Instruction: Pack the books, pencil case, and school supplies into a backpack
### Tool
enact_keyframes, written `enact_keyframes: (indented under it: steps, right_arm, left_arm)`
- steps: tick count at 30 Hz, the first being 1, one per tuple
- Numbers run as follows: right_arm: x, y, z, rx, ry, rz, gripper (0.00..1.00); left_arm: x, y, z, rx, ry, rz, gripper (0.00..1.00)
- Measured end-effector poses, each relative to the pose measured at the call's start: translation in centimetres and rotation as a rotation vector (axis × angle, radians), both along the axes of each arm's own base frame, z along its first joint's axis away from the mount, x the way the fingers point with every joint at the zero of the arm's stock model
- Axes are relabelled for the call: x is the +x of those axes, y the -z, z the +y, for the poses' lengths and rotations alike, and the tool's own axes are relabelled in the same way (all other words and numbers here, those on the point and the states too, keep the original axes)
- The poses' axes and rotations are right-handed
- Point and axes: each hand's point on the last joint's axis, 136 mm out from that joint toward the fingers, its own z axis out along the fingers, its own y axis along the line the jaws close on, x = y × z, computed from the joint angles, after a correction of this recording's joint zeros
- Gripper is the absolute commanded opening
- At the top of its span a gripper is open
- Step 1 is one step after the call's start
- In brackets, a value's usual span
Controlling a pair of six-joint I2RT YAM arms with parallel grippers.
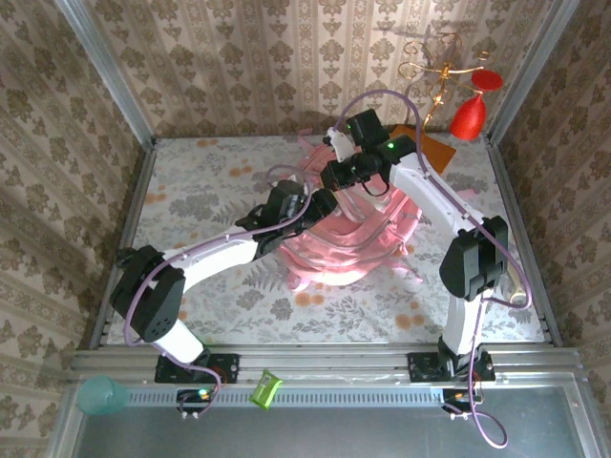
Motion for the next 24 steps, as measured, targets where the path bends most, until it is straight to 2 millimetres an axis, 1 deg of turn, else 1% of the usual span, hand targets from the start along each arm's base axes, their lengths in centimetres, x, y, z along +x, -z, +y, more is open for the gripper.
enact_keyframes:
  steps: [5,7,10,13,14,16,17,19,20,21,22,24]
  right_arm:
    - [0.0,-0.1,0.0,-0.004,-0.006,-0.007,0.0]
    - [-0.1,0.0,0.0,-0.013,-0.019,-0.015,0.0]
    - [-0.6,0.9,-0.1,-0.04,-0.043,-0.023,0.0]
    - [-2.1,2.5,-0.6,-0.065,-0.057,-0.02,0.0]
    - [-2.7,2.9,-0.8,-0.067,-0.059,-0.025,0.0]
    - [-4.1,3.8,-1.3,-0.075,-0.054,-0.033,0.0]
    - [-5.1,4.3,-1.6,-0.077,-0.053,-0.035,0.01]
    - [-6.9,5.1,-2.5,-0.084,-0.044,-0.027,0.1]
    - [-7.8,5.5,-3.0,-0.087,-0.037,-0.019,0.13]
    - [-8.7,5.8,-3.5,-0.088,-0.03,-0.006,0.19]
    - [-9.4,6.1,-3.9,-0.091,-0.023,0.005,0.26]
    - [-10.9,6.5,-4.7,-0.088,-0.005,0.035,0.39]
  left_arm:
    - [-0.2,-0.3,0.3,0.008,-0.006,-0.009,0.72]
    - [-0.8,-0.9,0.7,0.006,0.002,-0.027,0.72]
    - [-2.1,-2.4,2.0,0.011,0.022,-0.081,0.72]
    - [-4.0,-4.5,4.6,0.041,0.029,-0.169,0.74]
    - [-4.5,-5.3,5.8,0.058,0.026,-0.2,0.75]
    - [-4.6,-6.3,7.9,0.09,0.01,-0.241,0.75]
    - [-4.0,-6.6,9.3,0.112,-0.01,-0.257,0.75]
    - [-2.5,-6.3,11.8,0.166,-0.051,-0.264,0.75]
    - [-1.6,-5.7,13.0,0.207,-0.069,-0.254,0.75]
    - [-0.9,-5.0,13.7,0.245,-0.074,-0.24,0.76]
    - [-0.5,-4.3,14.0,0.279,-0.067,-0.227,0.76]
    - [0.2,-2.9,13.6,0.349,-0.014,-0.199,0.76]
